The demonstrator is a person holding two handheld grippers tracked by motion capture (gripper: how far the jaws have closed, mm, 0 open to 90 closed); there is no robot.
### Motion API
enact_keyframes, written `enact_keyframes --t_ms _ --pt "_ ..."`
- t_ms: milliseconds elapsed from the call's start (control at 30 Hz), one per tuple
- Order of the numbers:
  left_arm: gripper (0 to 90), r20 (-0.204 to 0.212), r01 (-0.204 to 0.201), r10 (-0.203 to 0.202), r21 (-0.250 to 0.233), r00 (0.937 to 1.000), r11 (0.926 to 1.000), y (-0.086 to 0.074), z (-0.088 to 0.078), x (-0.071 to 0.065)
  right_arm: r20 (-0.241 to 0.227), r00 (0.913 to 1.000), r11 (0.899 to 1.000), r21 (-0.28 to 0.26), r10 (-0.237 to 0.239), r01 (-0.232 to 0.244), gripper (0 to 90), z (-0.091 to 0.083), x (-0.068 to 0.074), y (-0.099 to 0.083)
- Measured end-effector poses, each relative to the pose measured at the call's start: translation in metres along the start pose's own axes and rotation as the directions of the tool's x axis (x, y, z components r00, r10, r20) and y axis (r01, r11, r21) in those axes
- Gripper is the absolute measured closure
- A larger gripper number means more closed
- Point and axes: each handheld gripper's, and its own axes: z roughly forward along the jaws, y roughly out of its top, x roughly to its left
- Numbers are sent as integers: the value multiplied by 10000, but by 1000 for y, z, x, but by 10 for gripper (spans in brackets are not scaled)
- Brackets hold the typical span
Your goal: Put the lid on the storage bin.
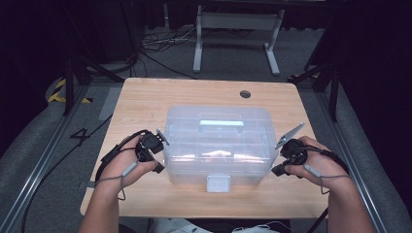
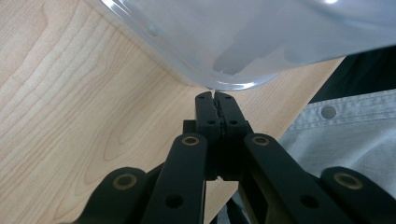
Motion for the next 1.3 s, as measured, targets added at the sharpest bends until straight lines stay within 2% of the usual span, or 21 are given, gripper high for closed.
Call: enact_keyframes --t_ms 200,400,567,633,733,800,933,967,1000,1067,1100,1167,1200,1267,1300 --pt "857 -78 64 -66 -253 9999 9997 -3 -3 2 -137 9999 9996 -269 46 -50 898 -5 -3 -4" --pt "835 -143 313 -329 -984 9994 9947 -11 -13 8 58 9995 9950 -956 303 -296 888 -23 -12 -13" --pt "825 -358 835 -905 -1642 9953 9829 -24 -20 18 146 9987 9887 -1423 489 -463 868 -32 -18 -16" --pt "803 -389 1057 -1156 -1987 9925 9743 -28 -21 21 229 9978 9852 -1617 615 -570 856 -34 -21 -15" --pt "790 -455 1273 -1411 -2273 9890 9655 -34 -21 26 340 9963 9784 -1941 786 -706 825 -36 -27 -13" --pt "784 -548 1322 -1496 -2428 9872 9610 -38 -21 29 331 9942 9707 -2218 1025 -927 795 -36 -31 -12" --pt "774 -599 1608 -1847 -2824 9810 9457 -47 -21 34 534 9873 9524 -2760 1498 -1295 742 -35 -42 -9" --pt "766 -599 1608 -1847 -2824 9810 9457 -47 -21 34 534 9873 9524 -2760 1498 -1295 742 -35 -42 -9" --pt "766 -627 1653 -1911 -2903 9796 9426 -48 -22 35 602 9819 9415 -3001 1793 -1535 727 -35 -48 -9" --pt "758 -638 1784 -2070 -3053 9763 9354 -51 -22 37 799 9757 9272 -3358 2038 -1662 710 -34 -55 -10" --pt "753 -638 1784 -2070 -3053 9763 9354 -51 -22 37 799 9757 9272 -3358 2038 -1662 710 -34 -55 -10" --pt "747 -660 1991 -2334 -3332 9701 9216 -53 -22 40 851 9684 9138 -3592 2344 -1896 694 -33 -63 -12" --pt "743 -697 1972 -2337 -3397 9698 9196 -54 -23 41 845 9653 9046 -3771 2470 -1985 681 -33 -66 -13" --pt "723 -785 2046 -2483 -3613 9655 9097 -54 -23 43 974 9545 8868 -4061 2820 -2205 655 -32 -73 -16" --pt "723 -840 2096 -2575 -3711 9626 9046 -53 -22 44 974 9545 8868 -4061 2820 -2205 655 -32 -73 -16"
